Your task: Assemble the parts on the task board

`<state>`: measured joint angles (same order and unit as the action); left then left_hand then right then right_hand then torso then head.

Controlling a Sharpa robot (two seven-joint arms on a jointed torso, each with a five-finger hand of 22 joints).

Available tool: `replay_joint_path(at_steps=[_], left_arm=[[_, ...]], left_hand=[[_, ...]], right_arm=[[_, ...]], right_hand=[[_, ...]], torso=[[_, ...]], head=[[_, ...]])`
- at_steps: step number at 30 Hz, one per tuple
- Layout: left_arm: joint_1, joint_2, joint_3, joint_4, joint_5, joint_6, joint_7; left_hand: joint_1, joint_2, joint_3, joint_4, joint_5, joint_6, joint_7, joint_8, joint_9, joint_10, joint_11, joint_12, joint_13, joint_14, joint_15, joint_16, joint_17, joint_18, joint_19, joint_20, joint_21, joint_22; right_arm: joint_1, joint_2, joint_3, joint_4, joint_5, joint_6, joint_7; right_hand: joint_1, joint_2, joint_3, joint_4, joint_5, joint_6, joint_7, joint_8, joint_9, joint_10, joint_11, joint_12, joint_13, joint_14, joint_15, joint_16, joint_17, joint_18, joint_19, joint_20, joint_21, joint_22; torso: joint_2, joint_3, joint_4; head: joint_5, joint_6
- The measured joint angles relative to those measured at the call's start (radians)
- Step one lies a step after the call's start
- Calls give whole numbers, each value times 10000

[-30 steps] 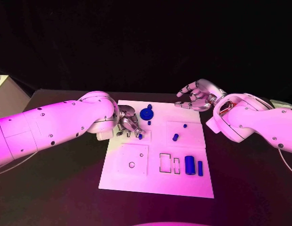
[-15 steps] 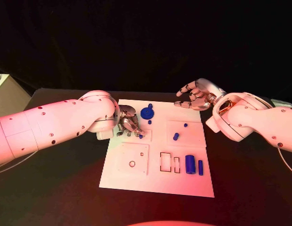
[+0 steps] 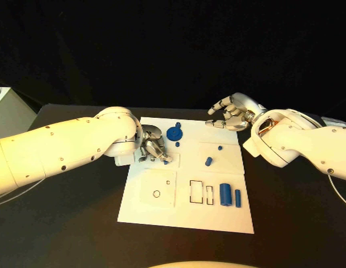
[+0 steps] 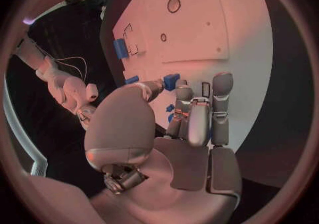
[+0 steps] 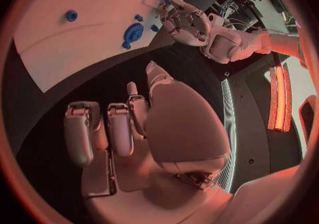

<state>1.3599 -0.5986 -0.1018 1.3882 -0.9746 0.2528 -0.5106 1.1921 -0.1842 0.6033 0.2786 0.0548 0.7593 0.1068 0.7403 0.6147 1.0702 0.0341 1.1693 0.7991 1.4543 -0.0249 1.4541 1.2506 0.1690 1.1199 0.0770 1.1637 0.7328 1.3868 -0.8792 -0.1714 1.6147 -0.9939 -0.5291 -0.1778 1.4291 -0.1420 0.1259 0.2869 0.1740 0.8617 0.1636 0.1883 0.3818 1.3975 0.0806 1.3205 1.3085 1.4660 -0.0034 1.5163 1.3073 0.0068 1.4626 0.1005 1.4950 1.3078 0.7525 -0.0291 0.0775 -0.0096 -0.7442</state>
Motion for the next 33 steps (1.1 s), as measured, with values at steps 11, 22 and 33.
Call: replay_joint_path(at_steps=[11,22,33], left_arm=[[0,-43,0,19,144,11,3],[-32,-196,-7,174,440,-66,-12],[-45,-461,8,382,627,-464,-21]], left_hand=[[419,78,961,-256,-65,0,-1,95,123,44,-42,0,31,62,-62,0,121,1,32,-31,80,93],[365,-7,1724,208,2,-230,-235,245,121,383,-234,150,278,108,-181,40,429,1,182,-180,434,517],[167,-122,1752,235,39,-233,-231,770,122,526,-234,242,416,108,-180,117,575,-158,291,-215,599,741]], right_arm=[[-2,24,-1,-24,1,36,-20],[-13,35,-1,-66,1,86,-32],[-40,42,-1,-122,6,125,-34]], right_hand=[[0,0,0,0,0,0,0,0,0,0,0,0,0,0,0,0,0,0,0,0,0,-2],[0,-1,0,0,117,0,0,0,-12,0,0,0,0,1,-1,0,0,0,0,0,0,-3],[1,-1,27,27,177,0,0,0,-12,0,0,0,0,1,-1,0,0,0,0,0,0,-4]], torso=[[10,2,0],[12,0,1],[9,0,12]], head=[[8,5],[-28,12],[-84,99]])
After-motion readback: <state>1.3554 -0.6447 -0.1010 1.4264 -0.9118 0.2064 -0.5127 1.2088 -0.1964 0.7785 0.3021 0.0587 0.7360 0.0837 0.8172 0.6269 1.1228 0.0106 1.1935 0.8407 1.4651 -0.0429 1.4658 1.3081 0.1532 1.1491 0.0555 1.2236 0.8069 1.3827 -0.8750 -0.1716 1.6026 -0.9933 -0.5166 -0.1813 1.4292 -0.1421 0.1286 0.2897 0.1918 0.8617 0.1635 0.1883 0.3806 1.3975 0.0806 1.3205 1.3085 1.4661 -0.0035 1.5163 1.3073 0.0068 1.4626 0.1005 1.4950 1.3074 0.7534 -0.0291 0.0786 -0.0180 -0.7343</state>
